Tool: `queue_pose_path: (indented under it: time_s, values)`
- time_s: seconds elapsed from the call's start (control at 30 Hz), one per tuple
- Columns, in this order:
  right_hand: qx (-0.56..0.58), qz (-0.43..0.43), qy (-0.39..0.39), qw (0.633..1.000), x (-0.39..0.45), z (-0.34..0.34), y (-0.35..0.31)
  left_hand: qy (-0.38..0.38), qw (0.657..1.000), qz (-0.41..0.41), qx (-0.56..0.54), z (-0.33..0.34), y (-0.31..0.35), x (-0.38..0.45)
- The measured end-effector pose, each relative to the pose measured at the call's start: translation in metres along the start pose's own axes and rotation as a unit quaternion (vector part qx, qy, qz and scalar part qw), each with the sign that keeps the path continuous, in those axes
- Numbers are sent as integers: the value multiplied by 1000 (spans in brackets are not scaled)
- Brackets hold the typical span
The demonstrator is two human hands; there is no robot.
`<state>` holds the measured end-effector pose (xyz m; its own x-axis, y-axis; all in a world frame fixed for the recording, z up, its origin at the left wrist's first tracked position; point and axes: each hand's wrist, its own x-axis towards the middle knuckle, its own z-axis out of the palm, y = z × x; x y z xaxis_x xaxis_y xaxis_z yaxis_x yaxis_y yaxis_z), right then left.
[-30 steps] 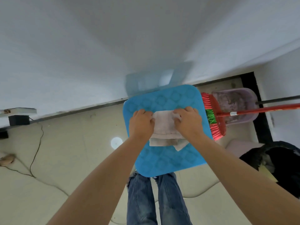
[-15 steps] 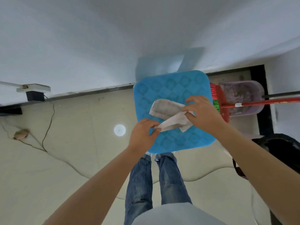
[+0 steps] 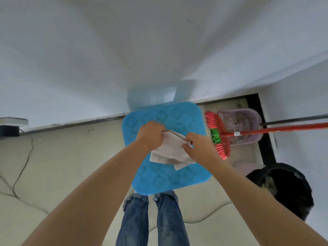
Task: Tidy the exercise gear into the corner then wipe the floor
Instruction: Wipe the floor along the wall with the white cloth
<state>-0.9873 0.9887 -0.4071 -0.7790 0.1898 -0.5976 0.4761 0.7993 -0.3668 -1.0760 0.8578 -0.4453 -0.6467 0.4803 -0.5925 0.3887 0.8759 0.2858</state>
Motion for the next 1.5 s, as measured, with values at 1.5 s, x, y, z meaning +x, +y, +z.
queue_pose_path:
  time_s: [1.5]
  values:
    - [329, 657, 493, 465, -893, 459, 50, -166, 330, 808, 459, 433, 358, -778]
